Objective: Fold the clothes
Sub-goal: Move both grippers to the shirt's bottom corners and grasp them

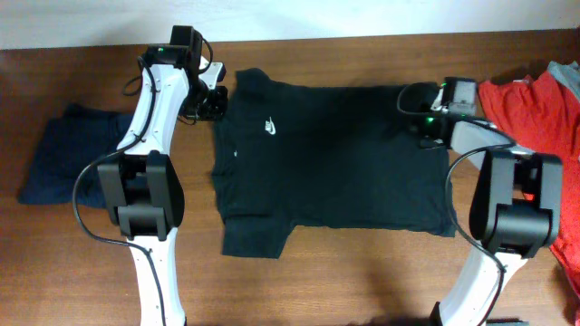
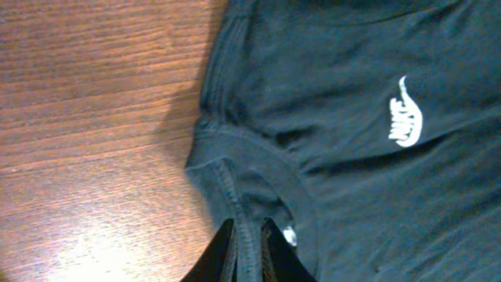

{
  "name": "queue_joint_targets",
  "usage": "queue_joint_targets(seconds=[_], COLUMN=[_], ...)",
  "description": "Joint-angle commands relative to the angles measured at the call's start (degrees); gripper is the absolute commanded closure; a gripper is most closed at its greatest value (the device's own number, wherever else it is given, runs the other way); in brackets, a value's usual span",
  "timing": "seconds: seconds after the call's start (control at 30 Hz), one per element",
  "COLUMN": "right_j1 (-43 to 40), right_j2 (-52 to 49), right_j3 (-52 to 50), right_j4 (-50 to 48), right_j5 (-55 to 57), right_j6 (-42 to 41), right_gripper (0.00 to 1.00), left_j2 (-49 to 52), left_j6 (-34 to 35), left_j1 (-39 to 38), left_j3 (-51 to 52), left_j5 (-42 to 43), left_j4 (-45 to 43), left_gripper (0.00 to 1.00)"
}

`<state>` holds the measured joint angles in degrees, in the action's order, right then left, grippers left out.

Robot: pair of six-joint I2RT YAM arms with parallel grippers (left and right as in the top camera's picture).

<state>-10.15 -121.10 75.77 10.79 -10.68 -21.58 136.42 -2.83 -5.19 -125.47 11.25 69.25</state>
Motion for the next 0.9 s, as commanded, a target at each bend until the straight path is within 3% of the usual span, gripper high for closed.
queue_joint_targets(seconds=[0.0,0.1,0.17,0.37,0.53,0.73,0.87], right_j1=[-1.44,-2.4,-2.99,-4.44,-5.55,-5.62,-5.62], right_j2=[-0.39,2.49,4.79,14.1,24.11,37.27,42.27], right_j3=[4.37,8.41,10.64,14.03,14.16,14.19,14.19], right_j4=[3.32,9.09,13.81,27.21,34.49,44.68,53.42], right_j5=[-10.45,-15.54,-16.57,-16.57,-16.31,-12.28,-9.11], right_j6=[3.3,3.82,5.07,10.34,12.17,12.15,12.07], right_gripper=[0.72,0.52,0.48,0.41,0.37,0.32,0.28], left_j2=[0.07,-0.04,-0.24,-2.84,-11.3,-26.08,-32.54], left_j6=[-0.94,-0.94,-0.94,0.33,1.68,6.6,9.16], left_j1=[0.2,0.2,0.13,0.52,1.75,2.1,1.99], left_j3=[-0.15,-0.17,-0.17,-0.22,-0.22,-0.22,0.02], left_j5=[0.98,1.01,0.98,0.35,-1.31,-14.91,-15.3], left_j4=[0.48,1.97,3.5,9.18,12.76,20.98,24.55], left_gripper=[0.88,0.88,0.88,0.99,0.99,0.94,0.93])
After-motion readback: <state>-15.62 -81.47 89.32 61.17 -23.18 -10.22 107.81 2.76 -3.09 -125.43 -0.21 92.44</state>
